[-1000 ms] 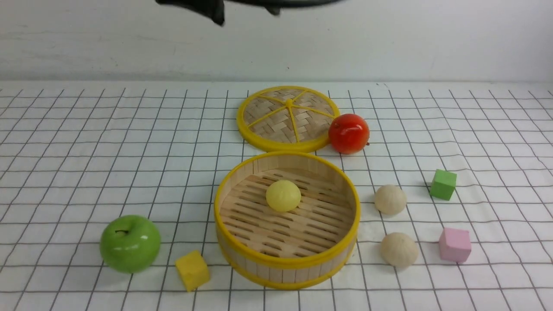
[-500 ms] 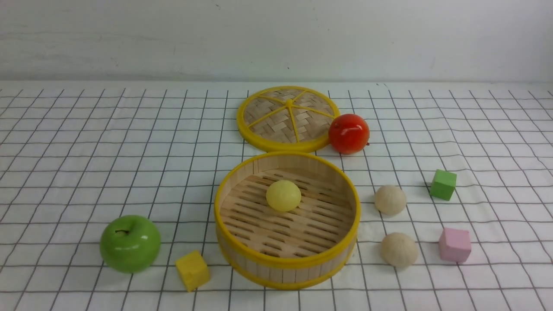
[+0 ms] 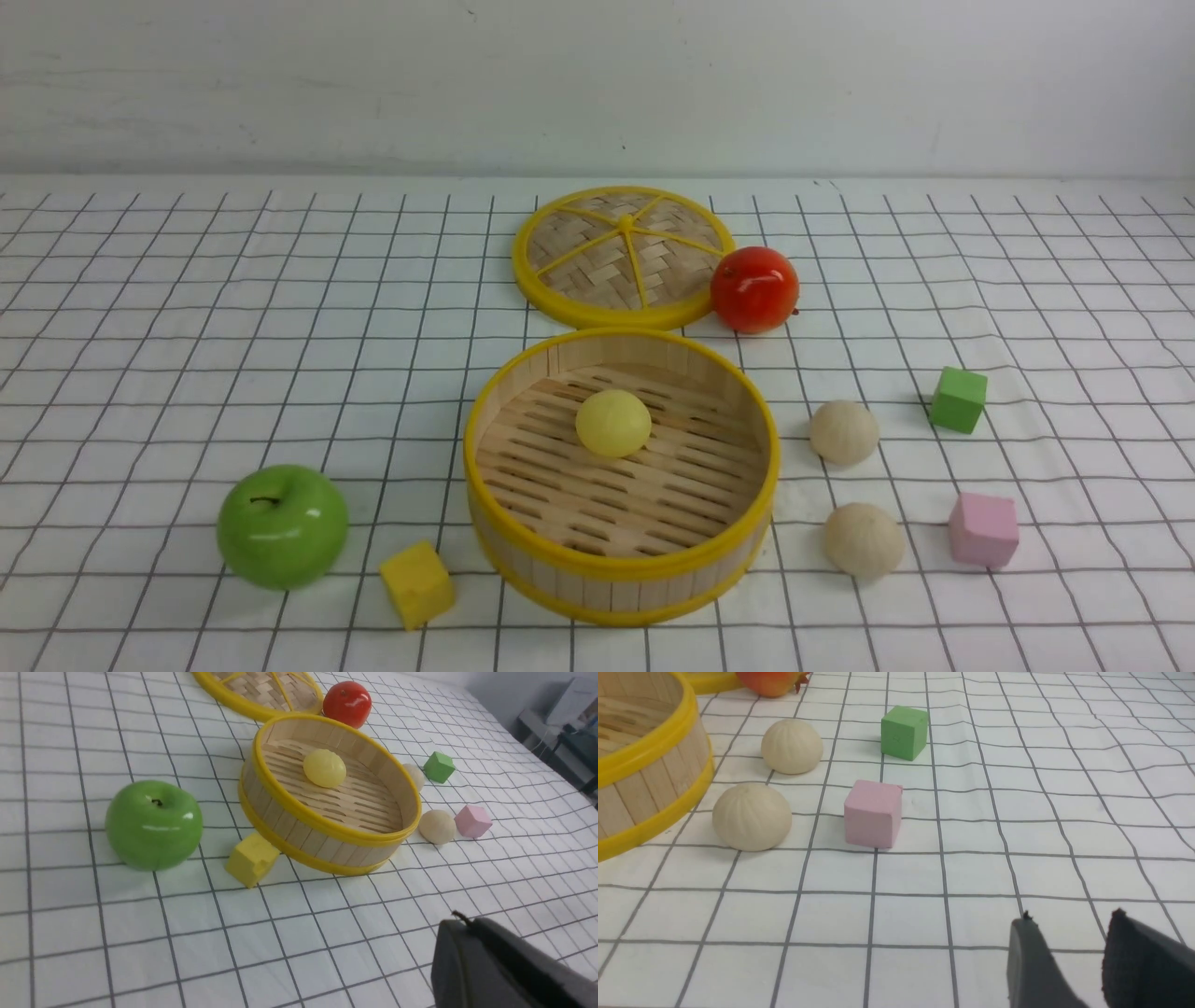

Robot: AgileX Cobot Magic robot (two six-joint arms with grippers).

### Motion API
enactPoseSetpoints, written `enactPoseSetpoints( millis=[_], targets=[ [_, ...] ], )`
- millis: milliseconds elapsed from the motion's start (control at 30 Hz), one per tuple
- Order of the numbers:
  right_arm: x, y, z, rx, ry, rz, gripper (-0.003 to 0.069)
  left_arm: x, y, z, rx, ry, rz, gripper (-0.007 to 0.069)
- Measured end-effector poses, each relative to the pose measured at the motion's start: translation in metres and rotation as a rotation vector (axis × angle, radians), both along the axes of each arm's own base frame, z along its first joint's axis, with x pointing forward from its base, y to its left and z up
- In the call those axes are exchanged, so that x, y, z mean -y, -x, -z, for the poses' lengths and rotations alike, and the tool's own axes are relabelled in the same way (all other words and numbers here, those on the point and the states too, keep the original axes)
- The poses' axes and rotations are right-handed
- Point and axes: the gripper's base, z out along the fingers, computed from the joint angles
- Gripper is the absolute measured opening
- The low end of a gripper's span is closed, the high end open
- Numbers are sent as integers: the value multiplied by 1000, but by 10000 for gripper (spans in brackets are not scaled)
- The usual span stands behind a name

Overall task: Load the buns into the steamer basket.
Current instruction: Use the right arm to grab a steamed stuffed bun

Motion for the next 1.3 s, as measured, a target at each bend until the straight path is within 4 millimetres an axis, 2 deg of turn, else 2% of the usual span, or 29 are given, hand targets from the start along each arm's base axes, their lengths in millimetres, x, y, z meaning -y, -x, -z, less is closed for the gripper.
enactPoseSetpoints(
  millis=[433, 700, 867, 967, 1100, 1300],
  targets=[
    [0, 0, 0, 0, 0, 0, 239, -2, -2, 1, 12, -28, -25, -13],
    [0, 0, 0, 0, 0, 0, 239, 1, -17, 7, 225, -149, -36, -13],
    [0, 0, 0, 0, 0, 0, 239, 6, -30, 25, 272, -163, -153, -13],
    [0, 0, 0, 0, 0, 0, 239, 4, -38, 41, 266, -177, -286, -13],
    [0, 0, 0, 0, 0, 0, 239, 1, -39, 59, 251, -188, -364, -13],
    [0, 0, 0, 0, 0, 0, 239, -2, -45, 110, 110, -242, -427, -13]
  ],
)
